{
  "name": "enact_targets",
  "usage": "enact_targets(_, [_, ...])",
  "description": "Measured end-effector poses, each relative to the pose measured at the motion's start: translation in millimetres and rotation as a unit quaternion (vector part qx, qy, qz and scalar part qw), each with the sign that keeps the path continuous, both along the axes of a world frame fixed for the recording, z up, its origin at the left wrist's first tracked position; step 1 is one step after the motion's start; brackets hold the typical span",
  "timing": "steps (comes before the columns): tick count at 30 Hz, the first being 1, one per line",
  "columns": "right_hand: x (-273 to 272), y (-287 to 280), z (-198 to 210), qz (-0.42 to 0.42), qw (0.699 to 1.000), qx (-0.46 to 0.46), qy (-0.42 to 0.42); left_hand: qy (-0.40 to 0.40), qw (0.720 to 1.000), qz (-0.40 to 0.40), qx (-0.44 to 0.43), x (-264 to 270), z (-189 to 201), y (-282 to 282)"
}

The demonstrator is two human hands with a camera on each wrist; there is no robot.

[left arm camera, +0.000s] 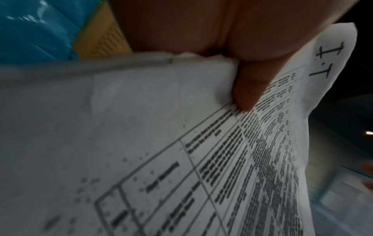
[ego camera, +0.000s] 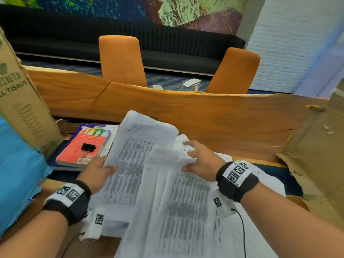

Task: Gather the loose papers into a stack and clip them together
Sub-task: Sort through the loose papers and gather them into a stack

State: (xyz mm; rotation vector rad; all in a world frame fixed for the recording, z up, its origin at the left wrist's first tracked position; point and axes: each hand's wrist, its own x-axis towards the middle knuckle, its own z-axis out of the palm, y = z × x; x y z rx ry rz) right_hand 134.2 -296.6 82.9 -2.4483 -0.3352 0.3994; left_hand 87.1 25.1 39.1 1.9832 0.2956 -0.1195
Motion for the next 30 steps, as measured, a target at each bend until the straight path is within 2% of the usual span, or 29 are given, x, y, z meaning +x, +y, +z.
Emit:
enact_targets(2, [7.0, 1.2, 0.4, -0.003, 0.997, 0.027, -0.079, -0.005, 0.999, -0.039, 0.01, -2.7, 1.4, -17.3])
enact_targets(4, [12.0, 1.4, 4.8, 0.017, 0.988, -0.017, -0.15, -0.006, 0.996, -0.086, 0.016, -5.8, 2.5, -29.1])
enact_targets(8, [15.0, 4.3, 16.6, 0.046, 0.977, -0.078, -0.191, -0.008, 0.994, -0.107, -0.031, -15.5, 11.6, -45.5])
enact_targets(12, [7.9, 10.7, 21.6, 0.046, 0.977, -0.085, -0.189, 0.017, 0.984, -0.071, -0.16, -26.1, 19.0, -45.5])
enact_targets(13, [5.4, 14.0, 22.0, 0.042, 0.978, -0.072, -0.19, 0.017, 0.985, -0.083, -0.148, -27.2, 17.2, -44.6])
enact_targets(15, [1.1, 22.2, 22.2, 0.035, 0.981, -0.032, -0.188, 0.006, 0.994, -0.097, -0.053, -29.2, 9.4, -46.5])
enact_targets(18, [-2.8, 33.7, 24.1, 0.015, 0.985, -0.013, -0.172, -0.005, 0.999, -0.041, 0.001, -30.8, -7.4, -53.6])
enact_targets(22, [-2.0, 40.3, 21.5, -0.01, 0.988, 0.006, -0.152, 0.034, 0.999, -0.022, -0.017, -38.2, -21.8, -49.6])
enact_targets(24, [2.4, 37.9, 14.9, -0.025, 0.986, 0.06, -0.151, 0.055, 0.997, -0.028, -0.039, -43.2, -31.2, -40.5])
enact_targets(27, [12.6, 25.0, -10.3, -0.104, 0.975, 0.151, -0.126, 0.097, 0.994, -0.018, -0.049, -55.3, -44.7, -26.3])
enact_targets(28, [15.6, 19.3, -22.9, -0.137, 0.973, 0.146, -0.111, 0.109, 0.993, -0.008, -0.054, -59.2, -52.6, -21.4])
enact_targets(30, [18.3, 8.3, -53.5, -0.18, 0.98, 0.068, -0.056, 0.149, 0.987, 0.025, -0.061, -67.4, -69.2, -11.9])
